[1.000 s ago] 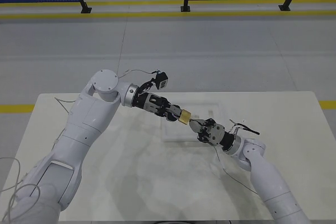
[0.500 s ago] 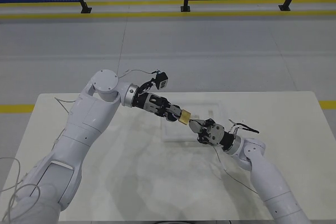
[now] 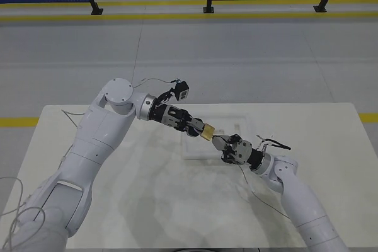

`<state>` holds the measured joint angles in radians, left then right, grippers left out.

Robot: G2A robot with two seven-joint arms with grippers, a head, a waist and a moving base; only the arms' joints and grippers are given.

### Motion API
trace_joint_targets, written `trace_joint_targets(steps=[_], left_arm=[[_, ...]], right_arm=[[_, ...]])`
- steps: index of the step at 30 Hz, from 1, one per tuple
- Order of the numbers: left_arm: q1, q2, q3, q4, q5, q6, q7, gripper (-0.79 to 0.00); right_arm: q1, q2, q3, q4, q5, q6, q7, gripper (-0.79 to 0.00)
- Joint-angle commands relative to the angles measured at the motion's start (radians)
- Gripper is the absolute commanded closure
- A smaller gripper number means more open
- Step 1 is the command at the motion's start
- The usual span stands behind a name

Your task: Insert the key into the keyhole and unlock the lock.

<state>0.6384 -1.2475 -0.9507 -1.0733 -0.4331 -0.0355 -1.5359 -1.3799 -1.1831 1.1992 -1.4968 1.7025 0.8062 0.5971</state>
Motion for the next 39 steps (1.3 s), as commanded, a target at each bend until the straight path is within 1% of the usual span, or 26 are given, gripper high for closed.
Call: trace_joint_targets(steps=[1, 9, 12, 16, 17, 18, 19, 23, 26, 29, 33, 39], left_arm=[[0.000, 0.000, 0.000, 0.000, 0.000, 0.000, 0.000, 0.000], [0.000, 0.000, 0.000, 0.000, 0.000, 0.000, 0.000, 0.000], [0.000, 0.000, 0.000, 0.000, 0.000, 0.000, 0.000, 0.000], [0.000, 0.000, 0.000, 0.000, 0.000, 0.000, 0.000, 0.000], [0.000, 0.000, 0.000, 0.000, 0.000, 0.000, 0.000, 0.000], [0.000, 0.000, 0.000, 0.000, 0.000, 0.000, 0.000, 0.000], [0.000, 0.000, 0.000, 0.000, 0.000, 0.000, 0.000, 0.000], [0.000, 0.000, 0.000, 0.000, 0.000, 0.000, 0.000, 0.000], [0.000, 0.000, 0.000, 0.000, 0.000, 0.000, 0.000, 0.000], [0.000, 0.000, 0.000, 0.000, 0.000, 0.000, 0.000, 0.000], [0.000, 0.000, 0.000, 0.000, 0.000, 0.000, 0.000, 0.000], [0.000, 0.000, 0.000, 0.000, 0.000, 0.000, 0.000, 0.000]], right_arm=[[-0.002, -0.001, -0.002, 0.001, 0.018, 0.007, -0.008, 0.000], [-0.002, -0.005, -0.004, 0.008, 0.081, 0.027, -0.043, 0.000], [-0.003, -0.005, -0.002, 0.005, 0.088, 0.028, -0.049, 0.000], [-0.006, -0.003, 0.007, -0.004, 0.059, 0.011, -0.060, 0.000], [-0.008, -0.002, 0.010, -0.008, 0.043, 0.007, -0.063, -0.025], [-0.012, -0.001, 0.011, -0.015, 0.034, 0.002, -0.057, -0.071], [-0.013, 0.000, 0.014, -0.018, 0.018, -0.003, -0.057, -0.080], [-0.019, 0.002, 0.020, -0.035, -0.031, -0.025, -0.041, -0.089], [-0.023, 0.002, 0.018, -0.038, -0.041, -0.032, -0.028, -0.095], [-0.023, 0.002, 0.016, -0.036, -0.044, -0.036, -0.023, -0.129], [-0.026, 0.003, 0.020, -0.041, -0.065, -0.054, -0.021, -0.126], [-0.031, 0.007, 0.035, -0.063, -0.142, -0.112, 0.011, -0.185]])
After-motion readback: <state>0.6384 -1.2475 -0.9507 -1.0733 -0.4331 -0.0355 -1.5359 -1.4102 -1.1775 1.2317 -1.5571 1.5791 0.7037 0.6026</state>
